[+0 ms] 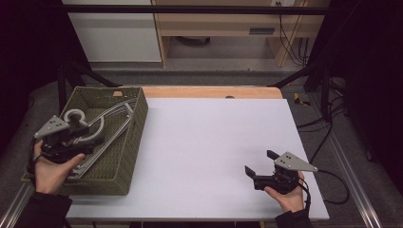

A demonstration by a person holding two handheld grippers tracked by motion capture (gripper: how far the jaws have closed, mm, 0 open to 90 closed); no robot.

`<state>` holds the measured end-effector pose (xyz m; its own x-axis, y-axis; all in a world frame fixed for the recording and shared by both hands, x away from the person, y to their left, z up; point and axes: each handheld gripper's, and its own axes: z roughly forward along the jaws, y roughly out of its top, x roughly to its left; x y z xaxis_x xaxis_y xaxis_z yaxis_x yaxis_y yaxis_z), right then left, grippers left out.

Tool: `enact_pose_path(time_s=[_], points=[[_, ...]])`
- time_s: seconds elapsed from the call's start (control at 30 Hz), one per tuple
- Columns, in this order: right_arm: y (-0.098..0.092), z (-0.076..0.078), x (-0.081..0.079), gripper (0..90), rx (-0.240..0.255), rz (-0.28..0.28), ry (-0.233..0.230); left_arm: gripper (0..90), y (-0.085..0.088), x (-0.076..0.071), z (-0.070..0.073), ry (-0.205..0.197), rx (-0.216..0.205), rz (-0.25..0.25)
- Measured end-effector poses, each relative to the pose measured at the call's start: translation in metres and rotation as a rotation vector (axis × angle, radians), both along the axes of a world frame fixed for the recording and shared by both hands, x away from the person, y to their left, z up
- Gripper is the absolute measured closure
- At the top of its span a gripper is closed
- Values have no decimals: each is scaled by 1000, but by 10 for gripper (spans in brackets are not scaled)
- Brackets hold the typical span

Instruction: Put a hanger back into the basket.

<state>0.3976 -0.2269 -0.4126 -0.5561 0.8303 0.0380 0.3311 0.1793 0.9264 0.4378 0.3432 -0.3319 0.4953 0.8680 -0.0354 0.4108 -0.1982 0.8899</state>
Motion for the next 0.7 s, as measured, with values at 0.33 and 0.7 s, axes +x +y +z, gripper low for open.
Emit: enact_pose_path(time_s=[0.33, 0.7], points=[[-6, 0, -1, 36, 19, -23, -18, 117, -54, -32, -25, -111, -85, -120], [-13, 1, -3, 26, 31, -48, -25, 71, -74, -40, -52, -91, -77, -158]])
